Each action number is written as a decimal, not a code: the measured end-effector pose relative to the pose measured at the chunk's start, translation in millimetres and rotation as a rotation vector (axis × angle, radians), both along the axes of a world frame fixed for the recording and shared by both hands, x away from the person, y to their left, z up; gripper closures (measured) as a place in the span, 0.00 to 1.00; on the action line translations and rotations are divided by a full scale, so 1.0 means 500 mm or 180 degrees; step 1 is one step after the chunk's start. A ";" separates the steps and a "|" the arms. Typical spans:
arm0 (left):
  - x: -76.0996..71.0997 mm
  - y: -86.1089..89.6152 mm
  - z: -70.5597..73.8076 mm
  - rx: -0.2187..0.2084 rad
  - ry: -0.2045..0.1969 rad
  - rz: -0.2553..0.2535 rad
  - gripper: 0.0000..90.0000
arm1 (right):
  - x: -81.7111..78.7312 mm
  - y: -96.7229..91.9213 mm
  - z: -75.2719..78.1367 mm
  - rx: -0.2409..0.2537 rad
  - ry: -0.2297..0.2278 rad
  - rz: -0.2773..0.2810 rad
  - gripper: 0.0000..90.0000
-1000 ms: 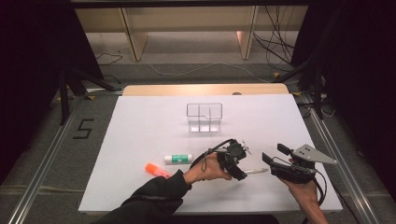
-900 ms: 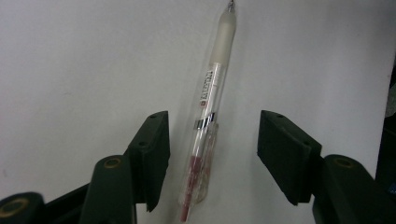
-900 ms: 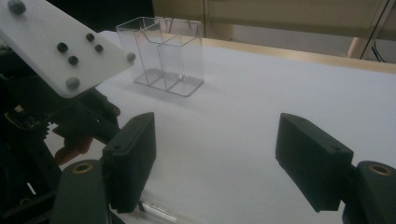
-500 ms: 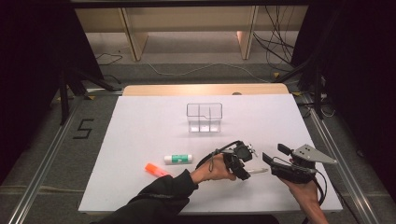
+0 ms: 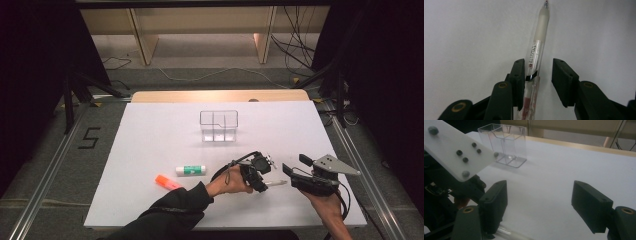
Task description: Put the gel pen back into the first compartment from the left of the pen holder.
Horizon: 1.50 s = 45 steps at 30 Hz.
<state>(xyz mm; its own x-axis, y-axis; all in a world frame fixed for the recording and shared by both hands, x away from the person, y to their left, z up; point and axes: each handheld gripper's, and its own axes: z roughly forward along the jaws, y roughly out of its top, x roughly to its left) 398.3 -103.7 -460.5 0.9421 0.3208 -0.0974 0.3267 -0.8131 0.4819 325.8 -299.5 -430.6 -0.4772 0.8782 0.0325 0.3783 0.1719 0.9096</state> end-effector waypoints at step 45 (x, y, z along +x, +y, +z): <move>0.012 0.035 0.030 0.0006 -0.0309 -0.0006 0.87 | 0.004 -0.003 -0.005 -0.0008 0.0043 -0.0020 0.33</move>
